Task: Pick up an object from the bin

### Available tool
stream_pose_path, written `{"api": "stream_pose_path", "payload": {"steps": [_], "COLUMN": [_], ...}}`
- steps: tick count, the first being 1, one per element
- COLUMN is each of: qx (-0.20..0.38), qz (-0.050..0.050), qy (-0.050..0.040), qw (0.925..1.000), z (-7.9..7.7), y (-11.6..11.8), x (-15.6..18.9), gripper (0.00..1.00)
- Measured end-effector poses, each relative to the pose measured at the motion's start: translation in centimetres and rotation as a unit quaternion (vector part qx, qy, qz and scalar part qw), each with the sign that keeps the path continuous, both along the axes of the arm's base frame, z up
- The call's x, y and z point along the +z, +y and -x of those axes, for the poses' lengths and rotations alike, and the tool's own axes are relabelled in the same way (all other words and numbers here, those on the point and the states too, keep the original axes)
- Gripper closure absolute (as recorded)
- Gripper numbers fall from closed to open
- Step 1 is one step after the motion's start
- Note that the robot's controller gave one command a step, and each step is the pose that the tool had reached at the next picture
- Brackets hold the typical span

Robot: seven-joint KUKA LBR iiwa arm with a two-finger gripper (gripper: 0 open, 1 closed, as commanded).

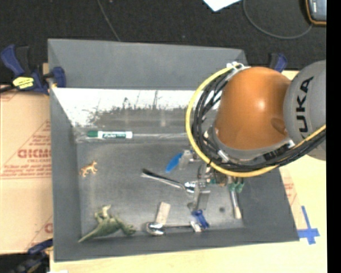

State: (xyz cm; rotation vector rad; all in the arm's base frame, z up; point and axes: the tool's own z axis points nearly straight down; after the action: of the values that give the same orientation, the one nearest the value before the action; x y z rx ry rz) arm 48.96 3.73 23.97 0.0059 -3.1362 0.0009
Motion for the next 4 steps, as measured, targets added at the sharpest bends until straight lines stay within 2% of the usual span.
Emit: {"api": "stream_pose_path", "payload": {"steps": [1, 2, 3, 4], "qx": [-0.001, -0.129, -0.007, -0.213], "qz": [-0.001, -0.001, -0.001, -0.001], "qy": [-0.0043, -0.0052, -0.0072, -0.0058], "qw": [1.0, 0.9917, 1.0, 0.9771], "z": [-0.1, -3.2, -5.6, -5.3], "y": [0.0, -3.3, -6.5, -5.1], "x": [0.4, -9.7, -17.1, -16.9], "gripper": [0.0, 0.0, 0.0, 0.0]}}
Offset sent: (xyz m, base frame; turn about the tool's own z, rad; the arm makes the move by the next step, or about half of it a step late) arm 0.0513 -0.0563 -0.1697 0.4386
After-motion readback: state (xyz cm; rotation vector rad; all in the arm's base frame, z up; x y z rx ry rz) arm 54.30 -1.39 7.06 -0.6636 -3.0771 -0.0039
